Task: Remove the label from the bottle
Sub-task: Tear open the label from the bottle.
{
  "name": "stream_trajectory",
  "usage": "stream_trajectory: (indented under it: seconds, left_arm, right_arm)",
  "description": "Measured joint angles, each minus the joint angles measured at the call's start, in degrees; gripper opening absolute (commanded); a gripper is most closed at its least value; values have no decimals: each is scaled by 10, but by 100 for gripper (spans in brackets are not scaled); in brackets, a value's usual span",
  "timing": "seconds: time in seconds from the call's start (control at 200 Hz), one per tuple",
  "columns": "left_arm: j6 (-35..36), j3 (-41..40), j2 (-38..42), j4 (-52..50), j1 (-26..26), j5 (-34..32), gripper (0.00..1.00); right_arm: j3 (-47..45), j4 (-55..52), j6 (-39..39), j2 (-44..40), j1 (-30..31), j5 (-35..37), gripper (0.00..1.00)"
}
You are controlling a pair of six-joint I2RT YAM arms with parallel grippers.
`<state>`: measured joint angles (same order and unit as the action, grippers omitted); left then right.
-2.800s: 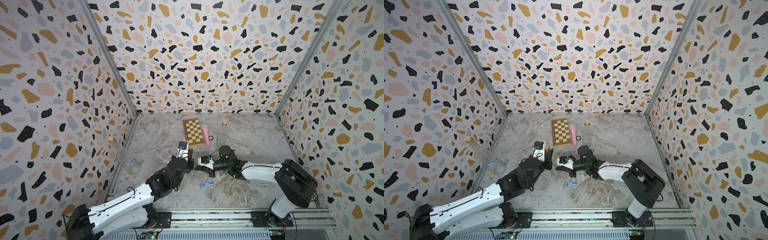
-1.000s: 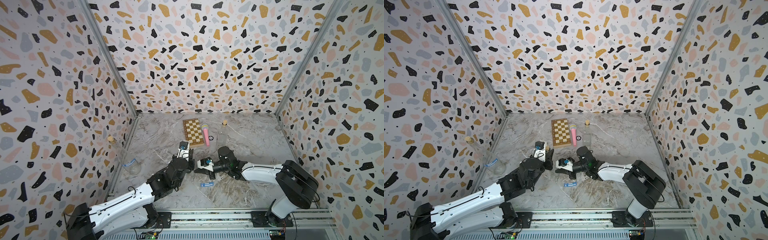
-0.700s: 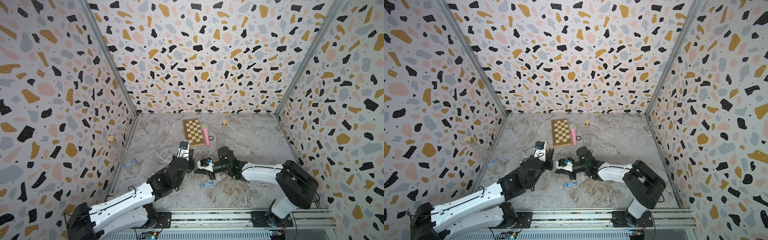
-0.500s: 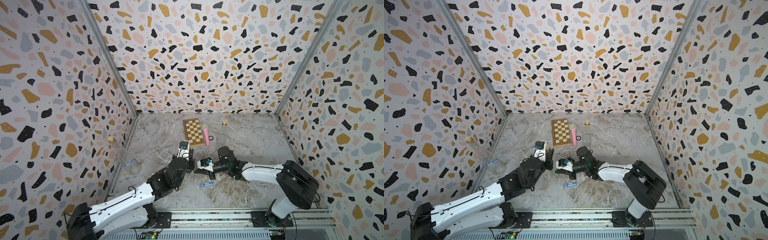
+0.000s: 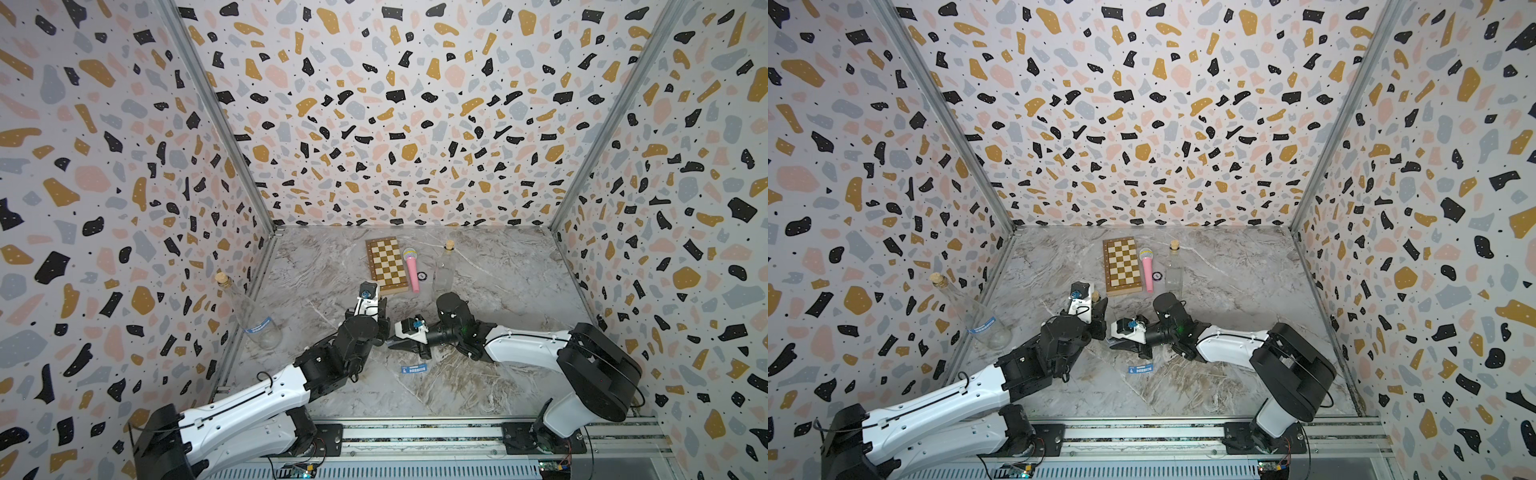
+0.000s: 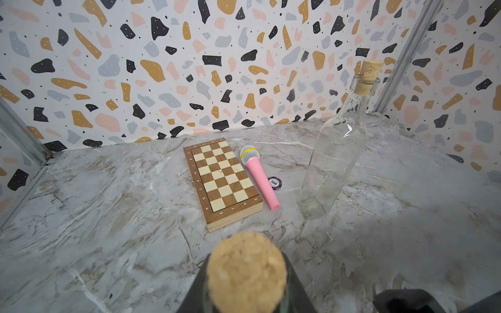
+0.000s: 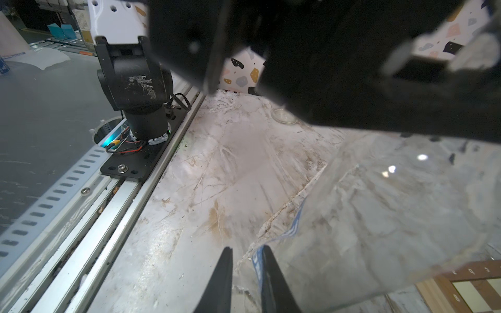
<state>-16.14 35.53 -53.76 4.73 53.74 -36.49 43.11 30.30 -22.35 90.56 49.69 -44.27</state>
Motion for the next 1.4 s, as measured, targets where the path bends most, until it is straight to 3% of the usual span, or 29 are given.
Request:
stream_trajectory:
  seconds: [0.866, 1.397]
  left_arm:
    - [-17, 28, -21, -42, 11, -40, 0]
    - [-21, 29, -23, -43, 13, -50, 0]
  right_arm:
    - [0, -3, 0, -3, 3, -1, 0]
    - [-6, 3, 0, -15, 15, 13, 0]
